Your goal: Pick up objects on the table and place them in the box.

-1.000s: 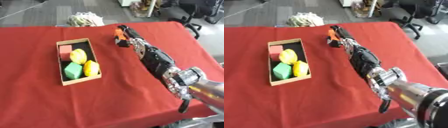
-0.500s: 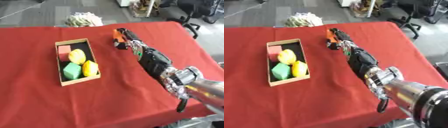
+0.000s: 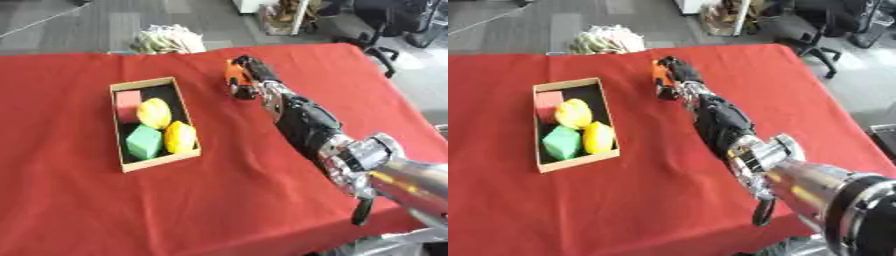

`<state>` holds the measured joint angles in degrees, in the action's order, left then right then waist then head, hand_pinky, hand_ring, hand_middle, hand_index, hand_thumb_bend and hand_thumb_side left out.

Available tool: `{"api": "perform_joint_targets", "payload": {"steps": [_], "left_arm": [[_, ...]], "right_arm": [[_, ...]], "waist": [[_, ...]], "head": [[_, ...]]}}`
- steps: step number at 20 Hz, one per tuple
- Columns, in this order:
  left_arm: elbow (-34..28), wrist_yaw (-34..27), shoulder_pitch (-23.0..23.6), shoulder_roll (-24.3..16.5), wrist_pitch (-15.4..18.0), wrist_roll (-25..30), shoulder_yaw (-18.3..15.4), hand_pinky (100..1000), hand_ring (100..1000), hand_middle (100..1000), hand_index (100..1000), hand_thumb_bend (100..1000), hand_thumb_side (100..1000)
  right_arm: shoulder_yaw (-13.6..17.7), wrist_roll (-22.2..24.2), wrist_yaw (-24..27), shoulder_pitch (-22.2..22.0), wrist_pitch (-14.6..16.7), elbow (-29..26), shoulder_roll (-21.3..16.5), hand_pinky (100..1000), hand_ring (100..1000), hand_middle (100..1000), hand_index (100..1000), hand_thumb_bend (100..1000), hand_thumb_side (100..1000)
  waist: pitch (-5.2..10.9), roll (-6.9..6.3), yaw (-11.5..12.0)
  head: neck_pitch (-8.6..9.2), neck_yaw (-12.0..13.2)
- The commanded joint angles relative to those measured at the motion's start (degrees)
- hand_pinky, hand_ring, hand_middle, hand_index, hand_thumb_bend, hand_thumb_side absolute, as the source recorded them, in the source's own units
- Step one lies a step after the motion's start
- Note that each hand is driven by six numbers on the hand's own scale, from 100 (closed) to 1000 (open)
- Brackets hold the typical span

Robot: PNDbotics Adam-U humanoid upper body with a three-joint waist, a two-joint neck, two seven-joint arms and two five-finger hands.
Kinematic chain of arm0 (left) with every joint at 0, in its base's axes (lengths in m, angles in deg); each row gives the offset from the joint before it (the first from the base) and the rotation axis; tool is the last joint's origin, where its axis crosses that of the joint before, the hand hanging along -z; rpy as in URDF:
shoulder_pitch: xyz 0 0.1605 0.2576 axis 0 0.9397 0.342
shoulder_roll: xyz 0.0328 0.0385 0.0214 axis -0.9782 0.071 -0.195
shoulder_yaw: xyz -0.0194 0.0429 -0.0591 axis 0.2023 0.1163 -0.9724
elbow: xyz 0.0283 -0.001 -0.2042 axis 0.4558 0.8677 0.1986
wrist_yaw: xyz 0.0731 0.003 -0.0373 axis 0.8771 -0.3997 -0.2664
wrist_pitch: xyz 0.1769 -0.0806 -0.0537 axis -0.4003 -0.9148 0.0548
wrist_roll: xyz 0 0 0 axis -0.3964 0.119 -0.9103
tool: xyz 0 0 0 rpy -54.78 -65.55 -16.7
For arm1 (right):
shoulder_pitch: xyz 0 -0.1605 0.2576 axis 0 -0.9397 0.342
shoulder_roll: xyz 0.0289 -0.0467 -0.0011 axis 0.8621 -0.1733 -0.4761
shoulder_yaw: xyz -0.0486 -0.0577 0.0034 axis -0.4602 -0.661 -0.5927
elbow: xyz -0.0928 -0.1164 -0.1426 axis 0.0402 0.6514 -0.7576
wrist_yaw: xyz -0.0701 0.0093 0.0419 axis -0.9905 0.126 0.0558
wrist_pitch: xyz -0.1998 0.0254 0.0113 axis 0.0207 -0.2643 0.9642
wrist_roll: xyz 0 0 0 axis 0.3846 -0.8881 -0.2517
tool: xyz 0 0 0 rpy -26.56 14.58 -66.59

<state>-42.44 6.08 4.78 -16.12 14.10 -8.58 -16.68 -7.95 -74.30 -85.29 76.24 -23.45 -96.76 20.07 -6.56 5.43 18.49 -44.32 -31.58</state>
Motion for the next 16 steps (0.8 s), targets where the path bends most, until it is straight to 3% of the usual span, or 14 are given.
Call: {"api": "perform_joint_targets", "payload": {"steps": [1,5,9,16], "left_arm": [[-1.00,-0.18,-0.62,-1.05,0.05,0.16,-0.16,673,594,614,888,100,1000],[-0.99,-0.21,-0.55,-1.02,0.00,0.10,-0.20,674,594,614,888,100,1000],[-0.98,-0.23,-0.45,-0.94,-0.05,0.07,-0.23,674,594,613,888,100,1000],[-0.93,-0.24,-0.04,-0.67,-0.08,-0.17,-0.50,674,594,613,887,100,999]], "right_arm": [[0.20,-4.01,-1.52,0.37,0.14,-1.26,-0.33,310,384,375,414,100,207],[0.32,-8.83,-2.08,0.19,1.38,-2.07,-0.26,268,340,252,305,100,198],[0.16,-11.05,-2.77,0.17,3.49,-3.30,-0.38,253,324,215,284,100,198],[-0.35,-9.34,-2.20,0.41,8.67,-9.11,-0.43,242,311,203,280,100,204]], "waist": [[-0.26,0.51,-0.03],[-0.18,0.47,-0.18],[-0.04,0.44,-0.33],[0.43,0.28,-0.85]], "head": [[0.20,-0.15],[0.20,-0.15],[0.20,-0.14],[0.20,0.07]]}}
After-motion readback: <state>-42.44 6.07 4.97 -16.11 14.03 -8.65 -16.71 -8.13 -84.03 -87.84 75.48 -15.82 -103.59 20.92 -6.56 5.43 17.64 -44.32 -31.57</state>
